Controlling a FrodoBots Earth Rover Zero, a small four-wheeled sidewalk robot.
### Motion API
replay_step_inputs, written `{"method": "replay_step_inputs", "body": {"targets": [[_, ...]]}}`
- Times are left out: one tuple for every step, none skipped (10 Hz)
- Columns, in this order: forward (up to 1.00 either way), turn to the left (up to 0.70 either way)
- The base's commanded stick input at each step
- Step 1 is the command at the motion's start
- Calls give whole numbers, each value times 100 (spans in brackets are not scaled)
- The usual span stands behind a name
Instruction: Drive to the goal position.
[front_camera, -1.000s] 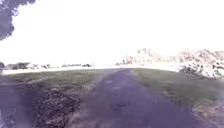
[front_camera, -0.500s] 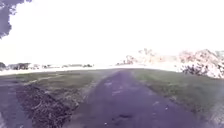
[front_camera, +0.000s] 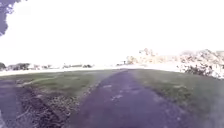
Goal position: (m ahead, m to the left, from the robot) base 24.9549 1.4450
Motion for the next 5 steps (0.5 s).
{"method": "replay_step_inputs", "body": {"targets": [[70,0],[70,0],[70,0],[70,-2],[70,-6]]}}
